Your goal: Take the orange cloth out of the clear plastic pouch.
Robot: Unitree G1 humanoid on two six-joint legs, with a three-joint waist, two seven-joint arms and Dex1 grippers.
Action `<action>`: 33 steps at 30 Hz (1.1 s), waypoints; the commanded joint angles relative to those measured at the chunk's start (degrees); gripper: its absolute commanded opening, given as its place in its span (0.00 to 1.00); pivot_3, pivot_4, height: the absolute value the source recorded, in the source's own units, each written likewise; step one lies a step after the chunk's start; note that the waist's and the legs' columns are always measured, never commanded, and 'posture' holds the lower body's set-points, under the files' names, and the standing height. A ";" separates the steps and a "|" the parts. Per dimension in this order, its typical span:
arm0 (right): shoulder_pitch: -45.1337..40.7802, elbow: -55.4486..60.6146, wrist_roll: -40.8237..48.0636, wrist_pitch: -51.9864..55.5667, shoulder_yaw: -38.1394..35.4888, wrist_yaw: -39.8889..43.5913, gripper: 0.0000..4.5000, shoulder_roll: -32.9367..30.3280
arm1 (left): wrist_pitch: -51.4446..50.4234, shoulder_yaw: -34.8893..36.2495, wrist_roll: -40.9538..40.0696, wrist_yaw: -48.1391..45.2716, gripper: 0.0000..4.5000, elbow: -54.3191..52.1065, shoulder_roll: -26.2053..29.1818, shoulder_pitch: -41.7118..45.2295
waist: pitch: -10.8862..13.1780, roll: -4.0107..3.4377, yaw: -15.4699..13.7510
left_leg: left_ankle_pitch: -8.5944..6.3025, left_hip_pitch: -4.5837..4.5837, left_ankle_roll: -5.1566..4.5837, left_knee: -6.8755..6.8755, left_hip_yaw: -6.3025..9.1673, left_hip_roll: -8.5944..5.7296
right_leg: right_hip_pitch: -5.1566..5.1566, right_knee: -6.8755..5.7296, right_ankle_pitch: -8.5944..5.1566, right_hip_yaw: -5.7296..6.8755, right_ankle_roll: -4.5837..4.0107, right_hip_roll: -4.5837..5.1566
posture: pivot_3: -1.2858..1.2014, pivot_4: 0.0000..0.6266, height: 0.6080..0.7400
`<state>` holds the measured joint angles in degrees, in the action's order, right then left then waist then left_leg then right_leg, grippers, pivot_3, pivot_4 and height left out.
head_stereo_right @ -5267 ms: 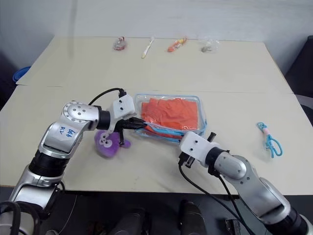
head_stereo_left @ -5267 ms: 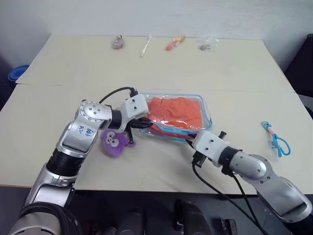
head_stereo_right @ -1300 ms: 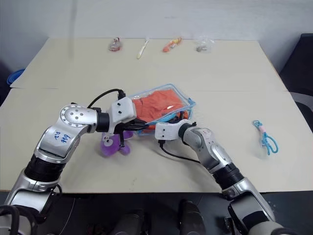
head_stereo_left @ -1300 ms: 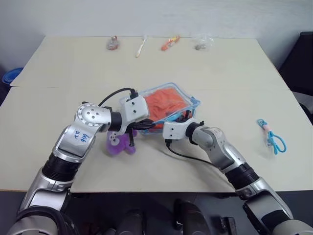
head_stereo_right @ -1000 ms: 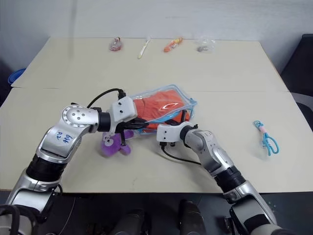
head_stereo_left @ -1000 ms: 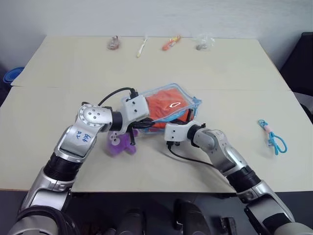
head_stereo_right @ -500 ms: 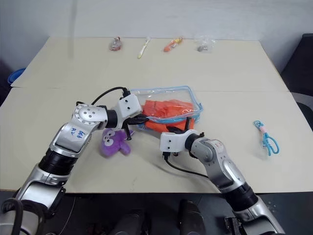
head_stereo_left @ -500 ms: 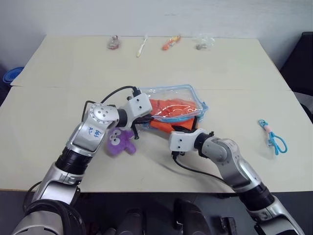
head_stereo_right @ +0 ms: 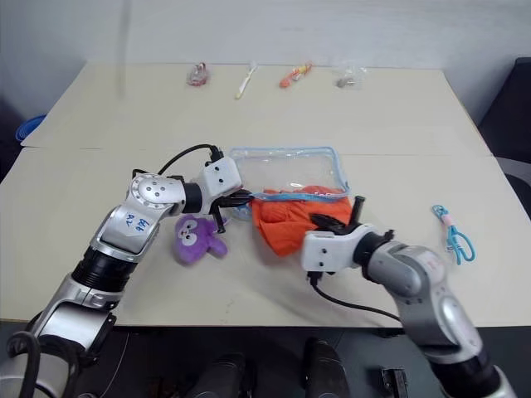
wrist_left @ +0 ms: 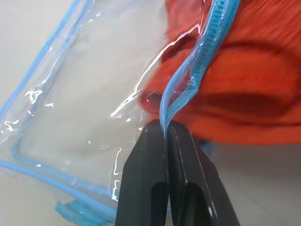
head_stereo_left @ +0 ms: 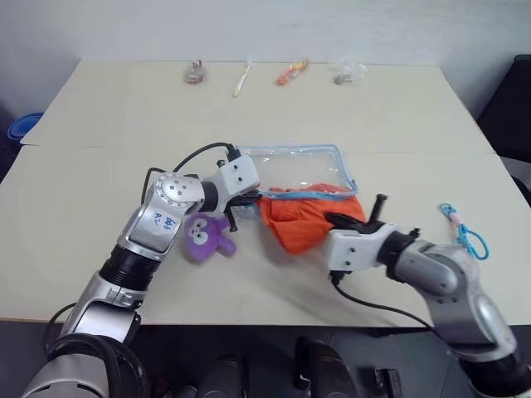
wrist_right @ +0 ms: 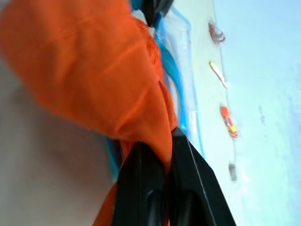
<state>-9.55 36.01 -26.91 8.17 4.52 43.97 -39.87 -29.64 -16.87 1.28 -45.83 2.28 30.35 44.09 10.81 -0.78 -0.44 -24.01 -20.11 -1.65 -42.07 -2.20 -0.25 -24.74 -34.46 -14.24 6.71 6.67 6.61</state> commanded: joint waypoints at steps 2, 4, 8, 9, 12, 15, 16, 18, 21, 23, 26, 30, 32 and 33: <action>1.44 6.23 3.48 2.12 -9.48 2.37 0.01 -3.92 | 1.62 0.95 1.00 0.50 0.00 0.75 0.46 0.10 | 0.00 0.00 -0.25 | 0.00 0.00 0.00 0.00 -0.04 0.00 | 0.00 0.00 0.00 -0.01 0.00 0.00 | 0.52 0.24 1.00; 1.53 8.09 6.25 4.38 -13.14 3.71 0.01 -4.60 | 1.92 1.15 1.03 0.63 0.00 1.45 0.34 -0.04 | 0.00 0.00 -0.51 | 0.00 0.00 0.00 0.00 -0.07 0.00 | -0.01 -0.01 0.00 -0.02 0.00 0.00 | 0.52 0.24 1.00; 0.95 10.90 10.52 8.58 -19.46 5.78 0.00 -6.05 | 2.34 1.73 0.41 0.59 0.22 2.02 0.01 -0.38 | 0.00 0.00 -0.99 | 0.00 0.01 0.00 -0.01 -0.08 0.00 | 0.01 -0.01 0.00 -0.01 0.00 0.00 | 0.52 0.24 1.00; 0.90 11.19 10.99 9.35 -20.49 6.01 0.00 -6.51 | 2.58 1.86 0.12 0.33 0.29 1.94 -0.02 -0.49 | 0.00 0.01 -1.07 | 0.00 0.00 0.00 -0.02 -0.09 -0.01 | 0.02 0.00 0.00 0.01 0.00 0.00 | 0.52 0.24 1.00; 1.03 10.79 11.42 10.95 -23.14 6.16 0.00 -8.26 | 2.46 2.57 -0.75 -0.18 0.51 1.05 -0.04 -0.78 | 0.00 0.01 -1.14 | -0.01 -0.02 -0.02 -0.04 -0.10 -0.04 | 0.04 0.00 0.00 0.02 0.00 0.03 | 0.52 0.24 1.00; 1.70 7.45 11.85 10.29 -28.12 6.07 0.00 -10.70 | 0.22 4.85 -4.11 -3.00 0.71 -2.54 1.34 -1.66 | 0.01 0.01 -1.02 | -0.01 -0.01 -0.02 -0.02 -0.10 -0.03 | 0.03 0.00 0.00 0.01 0.00 0.02 | 0.52 0.24 1.00; 1.82 6.57 12.45 9.88 -29.08 6.05 0.00 -11.20 | -0.46 5.85 -4.59 -2.98 0.80 -2.81 1.74 -1.59 | 0.01 0.01 -1.01 | -0.01 -0.01 -0.02 -0.01 -0.09 -0.02 | 0.02 0.00 0.00 0.00 0.00 0.02 | 0.52 0.24 1.00; 1.85 6.10 15.56 9.33 -29.89 6.97 0.00 -11.50 | -0.90 6.88 -4.22 -1.57 0.94 -1.77 2.02 -0.85 | 0.01 0.01 -0.99 | -0.01 0.00 -0.02 -0.01 -0.11 -0.01 | 0.04 -0.01 0.00 0.02 0.00 0.02 | 0.52 0.24 1.00; 1.72 7.85 21.85 9.53 -28.84 9.15 0.00 -11.12 | 0.39 6.66 -3.21 -0.03 1.00 0.83 1.15 0.34 | 0.00 0.01 -1.00 | -0.01 0.03 -0.01 -0.01 -0.10 0.00 | 0.05 -0.02 0.00 0.01 0.00 0.00 | 0.52 0.24 1.00; 1.54 8.69 23.19 8.96 -26.25 8.76 0.00 -10.68 | 1.49 5.81 -3.23 0.08 1.00 1.34 -0.09 1.03 | 0.01 0.01 -1.09 | -0.01 0.02 -0.02 -0.02 -0.10 -0.02 | 0.05 -0.02 0.00 0.01 0.00 0.01 | 0.52 0.24 1.00; 1.57 9.23 23.31 7.34 -21.92 7.42 0.00 -10.25 | 1.35 5.54 -4.87 -1.05 1.00 -0.78 -1.89 1.85 | 0.01 0.01 -1.06 | -0.01 0.01 -0.02 -0.03 -0.11 -0.04 | 0.06 -0.02 0.00 0.02 0.00 0.03 | 0.52 0.24 1.00; 0.95 8.66 22.78 5.90 -17.73 5.12 0.00 -9.42 | 1.18 4.70 -6.36 -3.75 1.00 -3.88 -2.67 1.95 | 0.01 0.01 -0.94 | -0.01 0.01 -0.02 -0.02 -0.10 -0.02 | 0.04 -0.02 0.00 0.02 0.00 0.02 | 0.52 0.24 1.00; 0.74 7.83 22.28 5.04 -16.39 4.12 0.00 -9.12 | 1.38 3.99 -5.79 -3.74 1.00 -4.07 -2.85 2.08 | 0.00 0.01 -0.92 | -0.01 0.02 -0.02 -0.02 -0.09 -0.02 | 0.04 -0.02 0.00 0.00 0.00 0.02 | 0.52 0.24 1.00; 0.73 7.40 21.98 4.21 -15.68 3.76 0.00 -9.12 | 1.64 3.50 -5.02 -3.40 1.00 -3.29 -2.97 2.41 | 0.00 0.01 -0.97 | -0.01 0.03 -0.01 -0.02 -0.09 -0.02 | 0.05 -0.02 0.00 0.00 0.00 0.02 | 0.52 0.24 1.00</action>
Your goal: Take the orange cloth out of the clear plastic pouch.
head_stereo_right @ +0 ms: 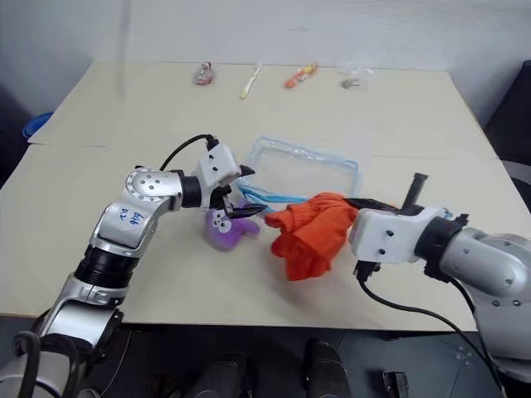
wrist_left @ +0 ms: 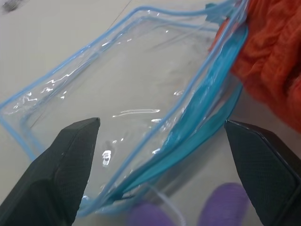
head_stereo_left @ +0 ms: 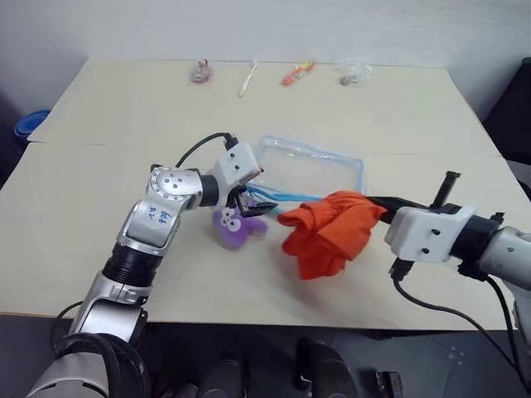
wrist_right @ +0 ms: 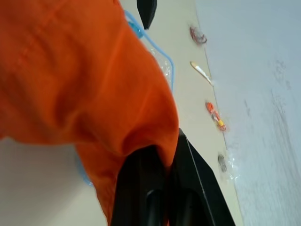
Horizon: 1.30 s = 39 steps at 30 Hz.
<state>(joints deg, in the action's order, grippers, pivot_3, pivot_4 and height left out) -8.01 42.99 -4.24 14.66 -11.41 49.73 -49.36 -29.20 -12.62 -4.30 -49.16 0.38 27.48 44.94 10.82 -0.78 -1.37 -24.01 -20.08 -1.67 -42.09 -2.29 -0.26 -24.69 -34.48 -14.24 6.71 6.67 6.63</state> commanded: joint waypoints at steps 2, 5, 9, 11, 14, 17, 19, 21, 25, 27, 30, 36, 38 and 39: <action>-0.81 0.27 -0.78 -2.92 1.16 -2.61 0.00 0.46 | 2.32 -1.89 2.44 0.66 1.00 1.01 -0.16 2.24 | 0.00 0.00 -0.13 | 0.00 0.00 0.00 -0.01 -0.01 0.00 | 0.00 0.00 0.00 0.01 0.00 0.00 | 0.52 0.24 1.00; -1.17 1.34 -0.17 -2.29 1.37 -3.19 0.00 0.47 | 4.38 -3.28 5.26 2.11 1.00 5.77 -0.24 3.60 | 0.00 0.00 -0.14 | 0.00 -0.03 0.00 -0.03 -0.04 -0.03 | 0.00 0.00 0.00 0.03 0.00 0.00 | 0.52 0.24 1.00; 0.40 5.88 4.10 0.71 -2.69 -1.22 0.00 -0.35 | 9.05 -4.47 8.40 3.70 1.00 11.48 -0.54 5.46 | 0.00 0.00 -0.15 | 0.00 -0.03 0.00 -0.01 -0.17 -0.01 | -0.01 0.00 0.00 0.06 0.00 -0.02 | 0.52 0.24 1.00; 1.11 9.31 8.76 5.02 -6.07 0.32 0.00 -0.72 | 9.92 -4.16 8.79 4.28 1.00 13.84 -1.31 6.44 | 0.00 0.00 -0.21 | 0.00 -0.06 0.00 -0.01 -0.19 -0.02 | -0.01 0.01 0.00 0.12 0.00 -0.01 | 0.52 0.24 1.00; 1.25 14.61 18.51 14.66 -12.74 2.89 0.00 -1.88 | 11.94 -3.90 9.37 4.91 1.00 17.50 -2.55 7.91 | 0.01 0.01 -0.39 | 0.00 -0.10 0.00 -0.04 -0.17 -0.02 | 0.01 0.03 0.00 0.15 0.00 0.00 | 0.52 0.24 1.00; 0.76 16.88 29.57 23.55 -19.62 4.46 0.00 -4.24 | 13.52 -4.06 10.02 5.77 1.00 20.59 -4.11 8.92 | 0.01 0.01 -0.42 | 0.00 -0.08 -0.01 -0.04 -0.13 -0.01 | 0.05 0.05 0.00 0.16 0.00 0.00 | 0.52 0.24 1.00; -1.04 15.91 35.77 28.28 -23.52 3.76 0.00 -5.65 | 14.04 -3.97 10.32 6.31 1.00 21.57 -4.87 9.36 | 0.01 0.02 -0.34 | 0.00 -0.06 -0.01 -0.05 -0.09 -0.02 | 0.06 0.04 0.00 0.16 0.00 0.00 | 0.52 0.24 1.00; -1.46 12.45 36.11 30.19 -26.36 4.45 0.00 -8.59 | 13.68 -3.31 9.81 5.71 1.00 21.06 -5.10 9.50 | 0.01 0.02 -0.33 | 0.00 -0.06 -0.02 -0.05 -0.10 -0.02 | 0.06 0.03 0.00 0.14 0.00 0.01 | 0.52 0.24 1.00; 1.95 0.73 24.61 23.81 -27.11 3.83 0.00 -14.49 | 7.51 0.19 1.56 -2.99 1.00 12.05 -3.38 8.03 | 0.03 0.06 -0.33 | -0.02 -0.07 -0.05 -0.04 -0.22 -0.03 | 0.05 0.03 0.00 0.12 0.00 0.03 | 0.52 0.24 1.00; 1.87 -5.49 19.68 20.87 -25.19 -0.18 0.00 -15.04 | 0.75 3.25 -7.17 -10.39 1.00 3.83 -1.01 7.15 | 0.03 0.06 -0.17 | -0.02 -0.07 -0.05 -0.03 -0.24 -0.01 | 0.04 0.03 0.00 0.10 0.00 0.03 | 0.52 0.24 1.00; 0.73 -13.03 12.01 16.52 -21.08 -7.47 0.00 -14.54 | -11.87 7.11 -21.37 -20.04 1.00 -6.33 3.55 7.64 | 0.02 0.04 0.13 | -0.02 -0.06 -0.04 0.00 -0.18 0.06 | -0.03 0.02 0.00 0.04 0.00 0.02 | 0.52 0.24 1.00; -0.41 -25.49 1.30 8.27 -10.42 -19.11 0.00 -8.84 | -21.97 10.58 -32.45 -19.75 1.00 -7.59 2.92 12.98 | 0.00 0.00 -0.17 | 0.00 0.02 -0.01 -0.08 0.04 0.12 | 0.08 -0.03 0.00 -0.01 0.01 0.05 | 0.52 0.24 1.00; 1.29 -28.57 -3.19 6.47 -5.46 -21.53 0.00 -7.41 | -22.15 10.06 -32.45 -17.60 1.00 -6.06 0.72 14.16 | 0.00 0.00 -0.19 | 0.00 0.02 -0.01 -0.09 0.04 0.09 | 0.12 -0.02 0.00 0.02 0.01 0.05 | 0.52 0.24 1.00; 2.47 -30.10 -5.93 5.04 -3.38 -22.85 0.00 -7.35 | -21.44 9.52 -32.02 -16.87 1.00 -5.75 -0.21 14.45 | 0.00 0.00 -0.18 | 0.00 0.01 -0.01 -0.08 0.03 0.05 | 0.11 0.00 0.00 0.03 0.01 0.05 | 0.52 0.24 1.00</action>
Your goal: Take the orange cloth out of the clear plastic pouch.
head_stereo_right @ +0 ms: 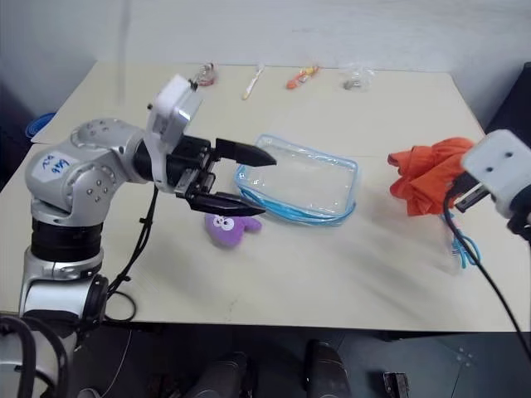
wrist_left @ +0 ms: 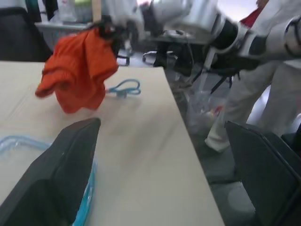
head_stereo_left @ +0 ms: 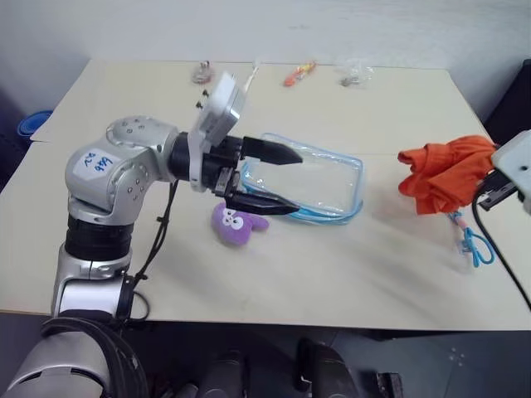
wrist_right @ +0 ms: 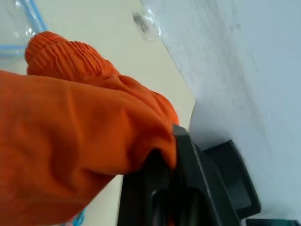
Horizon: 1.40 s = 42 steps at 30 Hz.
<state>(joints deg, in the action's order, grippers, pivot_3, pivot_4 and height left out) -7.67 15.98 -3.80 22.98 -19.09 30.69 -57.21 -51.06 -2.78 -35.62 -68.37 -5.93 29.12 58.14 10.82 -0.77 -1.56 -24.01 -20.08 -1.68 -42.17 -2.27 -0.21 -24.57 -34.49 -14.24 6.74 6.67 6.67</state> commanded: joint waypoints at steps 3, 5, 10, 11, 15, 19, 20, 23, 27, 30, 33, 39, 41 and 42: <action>4.42 -6.48 -10.81 -4.10 6.38 -7.29 0.00 1.14 | 2.15 -1.51 0.21 3.78 1.00 0.64 -4.07 1.60 | 0.00 -0.05 0.17 | 0.00 -0.07 0.00 0.12 -0.03 -0.04 | -0.14 0.04 0.00 -0.02 0.00 -0.03 | 0.52 0.24 1.00; 5.26 -7.46 -11.93 -3.92 6.23 -8.51 0.00 1.64 | 2.87 -1.93 0.26 4.54 1.00 0.74 -5.02 1.76 | 0.01 -0.09 0.25 | 0.00 -0.06 0.00 0.12 -0.04 -0.03 | -0.17 0.04 0.00 -0.05 0.00 -0.03 | 0.52 0.24 1.00; 9.81 -7.77 -13.67 -3.18 2.72 -9.57 0.00 1.07 | 6.69 -4.12 2.07 4.76 1.00 0.42 -5.35 1.08 | -0.01 -0.12 0.03 | 0.02 -0.01 0.03 0.11 -0.04 -0.01 | -0.14 0.01 0.00 -0.09 0.00 -0.06 | 0.52 0.24 1.00; 10.78 -7.40 -14.03 -3.49 2.20 -9.58 0.00 0.89 | 7.26 -4.53 2.41 4.62 1.00 0.27 -5.19 0.85 | -0.01 -0.12 -0.05 | 0.02 -0.03 0.03 0.11 -0.05 -0.01 | -0.13 0.02 0.00 -0.05 0.00 -0.05 | 0.52 0.24 1.00; 15.46 -2.98 -15.47 -4.17 1.37 -8.38 0.00 1.27 | 8.90 -5.63 3.16 3.71 1.00 -0.19 -4.39 -0.17 | -0.03 -0.15 0.03 | 0.02 -0.03 0.03 0.10 -0.09 -0.02 | -0.11 0.04 0.00 -0.08 0.00 -0.04 | 0.52 0.24 1.00; 20.54 3.12 -17.03 -2.64 3.08 -6.40 0.00 3.18 | 9.47 -6.24 3.00 2.54 1.00 0.13 -3.67 -0.08 | -0.03 -0.15 0.13 | 0.03 0.00 0.07 0.13 -0.09 0.01 | -0.11 0.04 0.00 -0.07 0.00 -0.11 | 0.52 0.24 1.00; 20.89 3.75 -17.24 -2.28 3.34 -6.23 0.00 3.63 | 9.63 -6.36 3.01 2.35 1.00 0.28 -3.61 0.02 | -0.03 -0.15 0.12 | 0.03 -0.01 0.07 0.12 -0.09 0.01 | -0.11 0.04 0.00 -0.08 0.00 -0.11 | 0.52 0.24 1.00; 21.33 5.58 -18.27 -1.69 4.42 -5.29 0.17 4.52 | 10.58 -6.91 3.08 0.90 1.00 1.34 -3.72 0.71 | -0.03 -0.15 0.09 | 0.03 0.02 0.06 0.10 -0.07 -0.01 | -0.08 0.03 0.00 -0.11 0.00 -0.09 | 0.52 0.24 1.00; 22.02 8.21 -18.72 -0.40 3.13 -3.62 0.49 4.49 | 12.34 -7.51 3.94 -0.16 1.00 3.07 -4.15 1.50 | -0.03 -0.15 0.07 | 0.03 0.01 0.07 0.11 -0.07 -0.01 | -0.09 0.03 0.00 -0.09 0.00 -0.10 | 0.52 0.24 1.00; 23.30 11.70 -17.73 1.63 -0.06 -0.57 0.73 4.02 | 13.15 -7.51 4.34 -0.74 1.00 4.19 -4.44 1.84 | -0.03 -0.16 0.01 | 0.04 0.01 0.06 0.10 -0.10 -0.02 | -0.07 0.03 0.00 -0.07 0.00 -0.09 | 0.52 0.24 1.00; 25.30 16.48 -15.70 5.09 -5.06 4.44 0.97 4.09 | 13.92 -7.36 4.59 -1.45 1.00 4.90 -4.24 1.65 | -0.03 -0.15 -0.04 | 0.03 -0.01 0.06 0.11 -0.14 -0.03 | -0.08 0.04 0.00 -0.04 0.00 -0.10 | 0.52 0.24 1.00; 21.28 29.34 2.55 30.90 -23.88 21.15 0.99 7.51 | 16.69 -6.66 5.81 -3.81 1.00 8.35 -2.78 2.06 | -0.03 -0.16 0.02 | 0.03 -0.01 0.06 0.08 -0.14 -0.01 | -0.05 0.05 0.00 -0.02 0.00 -0.13 | 0.52 0.24 1.00; 19.37 30.90 8.59 40.66 -31.83 27.09 0.99 6.45 | 17.49 -6.23 6.13 -4.64 1.00 10.08 -2.29 2.56 | -0.03 -0.15 -0.10 | 0.03 0.01 0.05 0.07 0.01 -0.03 | -0.05 0.03 0.00 -0.06 0.00 -0.10 | 0.52 0.24 1.00; 19.48 30.60 10.78 44.93 -36.33 30.08 0.99 5.52 | 17.96 -5.99 6.29 -5.11 1.00 11.11 -2.03 2.87 | -0.03 -0.15 -0.23 | 0.03 0.00 0.05 0.05 0.04 -0.02 | -0.03 0.03 0.00 -0.02 0.00 -0.11 | 0.52 0.24 1.00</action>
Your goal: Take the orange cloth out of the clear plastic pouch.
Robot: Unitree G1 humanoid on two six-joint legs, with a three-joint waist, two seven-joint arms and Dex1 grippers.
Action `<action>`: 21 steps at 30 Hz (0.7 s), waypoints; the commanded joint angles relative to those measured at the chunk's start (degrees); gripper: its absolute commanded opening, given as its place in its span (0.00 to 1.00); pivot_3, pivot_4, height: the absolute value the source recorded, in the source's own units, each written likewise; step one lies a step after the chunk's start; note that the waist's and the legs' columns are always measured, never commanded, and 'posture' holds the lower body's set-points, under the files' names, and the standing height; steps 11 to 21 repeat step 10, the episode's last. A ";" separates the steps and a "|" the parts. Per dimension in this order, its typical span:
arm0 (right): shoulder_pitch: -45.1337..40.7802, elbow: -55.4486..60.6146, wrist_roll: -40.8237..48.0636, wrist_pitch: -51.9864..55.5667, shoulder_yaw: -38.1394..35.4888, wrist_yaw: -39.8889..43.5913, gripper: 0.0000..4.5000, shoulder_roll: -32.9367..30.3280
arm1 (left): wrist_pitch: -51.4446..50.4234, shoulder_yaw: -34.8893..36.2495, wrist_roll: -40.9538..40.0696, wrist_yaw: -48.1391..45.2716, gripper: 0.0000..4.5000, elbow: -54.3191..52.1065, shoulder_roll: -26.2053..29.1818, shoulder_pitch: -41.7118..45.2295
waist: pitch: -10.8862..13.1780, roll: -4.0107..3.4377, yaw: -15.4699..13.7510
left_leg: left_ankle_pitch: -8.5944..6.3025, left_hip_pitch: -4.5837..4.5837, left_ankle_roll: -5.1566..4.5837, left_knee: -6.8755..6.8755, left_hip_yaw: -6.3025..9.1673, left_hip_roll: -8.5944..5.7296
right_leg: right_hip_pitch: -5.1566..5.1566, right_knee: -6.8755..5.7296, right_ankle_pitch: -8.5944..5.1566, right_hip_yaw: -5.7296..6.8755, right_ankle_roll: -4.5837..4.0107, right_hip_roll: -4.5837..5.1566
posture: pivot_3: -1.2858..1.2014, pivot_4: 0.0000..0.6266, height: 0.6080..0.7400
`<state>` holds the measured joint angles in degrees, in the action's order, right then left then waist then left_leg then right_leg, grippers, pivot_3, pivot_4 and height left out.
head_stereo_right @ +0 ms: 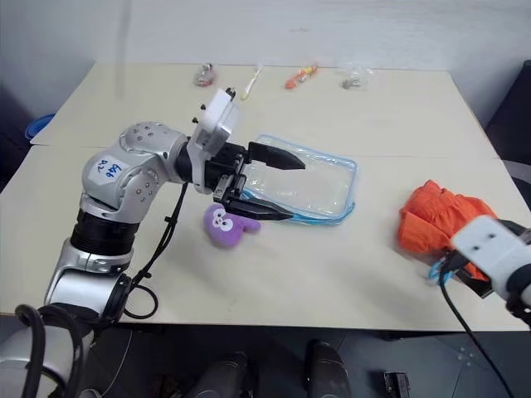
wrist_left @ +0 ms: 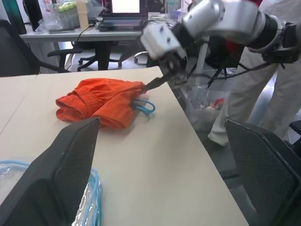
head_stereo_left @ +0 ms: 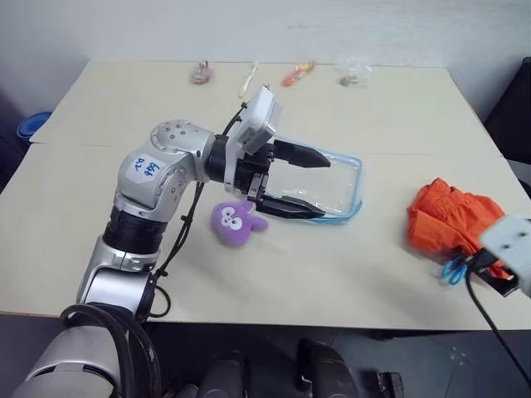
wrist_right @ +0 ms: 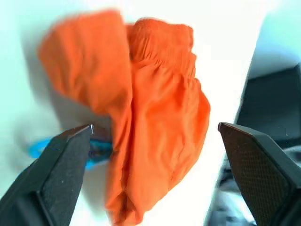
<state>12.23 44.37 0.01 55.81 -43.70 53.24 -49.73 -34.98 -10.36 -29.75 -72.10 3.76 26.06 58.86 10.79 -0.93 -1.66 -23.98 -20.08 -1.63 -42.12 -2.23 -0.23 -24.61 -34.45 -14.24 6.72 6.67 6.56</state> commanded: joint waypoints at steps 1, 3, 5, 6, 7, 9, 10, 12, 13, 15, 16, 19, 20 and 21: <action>0.43 1.77 8.63 15.11 -15.76 10.10 0.99 -2.86 | 2.23 1.79 0.59 -1.84 1.00 2.38 1.31 2.49 | 0.00 0.00 -0.36 | 0.00 -0.02 -0.01 0.00 0.00 -0.01 | 0.00 0.01 0.00 0.02 0.00 0.01 | 0.52 0.24 1.00; 3.93 1.03 11.32 18.40 -23.09 14.70 0.99 -3.57 | 2.81 2.01 0.88 -2.72 1.00 4.00 1.74 3.02 | 0.00 0.01 -0.69 | -0.02 -0.02 -0.04 0.01 -0.05 -0.03 | 0.01 0.02 0.00 0.02 0.00 0.01 | 0.52 0.24 1.00; 7.11 0.53 13.78 20.01 -28.66 17.75 0.99 -3.20 | 3.03 2.21 0.93 -3.21 1.00 5.30 1.98 3.44 | 0.00 0.01 -1.06 | -0.04 -0.02 -0.06 0.04 -0.09 -0.05 | 0.01 0.04 0.00 0.00 0.00 0.02 | 0.52 0.24 1.00; 7.99 0.05 14.83 20.95 -31.02 18.54 0.99 -2.91 | 2.80 2.36 0.76 -3.48 1.00 5.70 2.10 3.58 | 0.00 0.02 -1.10 | -0.04 0.00 -0.08 0.04 -0.12 -0.06 | 0.03 0.04 0.00 -0.01 0.00 0.02 | 0.52 0.24 1.00; 8.65 -0.37 15.78 21.80 -32.69 18.90 0.99 -2.76 | 2.47 2.43 0.57 -3.75 1.00 5.95 2.19 3.67 | 0.00 0.02 -1.11 | -0.05 0.01 -0.09 0.03 -0.13 -0.08 | 0.03 0.04 0.00 -0.05 0.01 0.03 | 0.52 0.24 1.00; 11.26 -0.45 17.26 22.08 -34.94 19.54 0.99 -1.77 | 2.89 2.19 0.79 -4.42 1.00 5.75 2.47 3.17 | 0.00 0.03 -1.12 | -0.05 0.05 -0.10 0.02 -0.11 -0.08 | 0.04 0.02 0.02 -0.14 0.04 0.03 | 0.52 0.24 1.00; 12.34 -0.24 17.94 21.88 -35.46 19.68 0.99 -1.36 | 3.04 2.07 0.87 -4.71 1.00 5.58 2.56 2.91 | 0.00 0.03 -1.12 | -0.06 0.10 -0.11 0.04 -0.09 -0.08 | 0.05 0.01 0.02 -0.18 0.04 0.03 | 0.52 0.24 1.00; 12.34 -0.24 17.94 21.88 -35.46 19.68 0.99 -1.36 | 3.04 2.07 0.87 -4.71 1.00 5.58 2.56 2.91 | 0.00 0.03 -1.12 | -0.06 0.10 -0.11 0.04 -0.09 -0.08 | 0.05 0.01 0.02 -0.18 0.04 0.03 | 0.52 0.24 1.00; 12.34 -0.24 17.94 21.88 -35.46 19.68 0.99 -1.36 | 3.04 2.07 0.87 -4.71 1.00 5.58 2.56 2.91 | 0.00 0.03 -1.12 | -0.06 0.10 -0.11 0.04 -0.09 -0.08 | 0.05 0.01 0.02 -0.18 0.04 0.03 | 0.52 0.24 1.00; 12.34 -0.24 17.94 21.88 -35.46 19.68 0.99 -1.36 | 3.04 2.07 0.87 -4.71 1.00 5.58 2.56 2.91 | 0.00 0.03 -1.12 | -0.06 0.10 -0.11 0.04 -0.09 -0.08 | 0.05 0.01 0.02 -0.18 0.04 0.03 | 0.52 0.24 1.00; 12.34 -0.24 17.94 21.88 -35.46 19.68 0.99 -1.36 | 3.04 2.07 0.87 -4.71 1.00 5.58 2.56 2.91 | 0.00 0.03 -1.12 | -0.06 0.10 -0.11 0.04 -0.09 -0.08 | 0.05 0.01 0.02 -0.18 0.04 0.03 | 0.52 0.24 1.00; 12.34 -0.24 17.94 21.88 -35.46 19.68 0.99 -1.36 | 3.04 2.07 0.87 -4.71 1.00 5.58 2.56 2.91 | 0.00 0.03 -1.12 | -0.06 0.10 -0.11 0.04 -0.09 -0.08 | 0.05 0.01 0.02 -0.18 0.04 0.03 | 0.52 0.24 1.00; 12.34 -0.24 17.94 21.88 -35.46 19.68 0.99 -1.36 | 3.04 2.07 0.87 -4.71 1.00 5.58 2.56 2.91 | 0.00 0.03 -1.12 | -0.06 0.10 -0.11 0.04 -0.09 -0.08 | 0.05 0.01 0.02 -0.18 0.04 0.03 | 0.52 0.24 1.00; 12.34 -0.24 17.94 21.88 -35.46 19.68 0.99 -1.36 | 3.04 2.07 0.87 -4.71 1.00 5.58 2.56 2.91 | 0.00 0.03 -1.12 | -0.06 0.10 -0.11 0.04 -0.09 -0.08 | 0.05 0.01 0.02 -0.18 0.04 0.03 | 0.52 0.24 1.00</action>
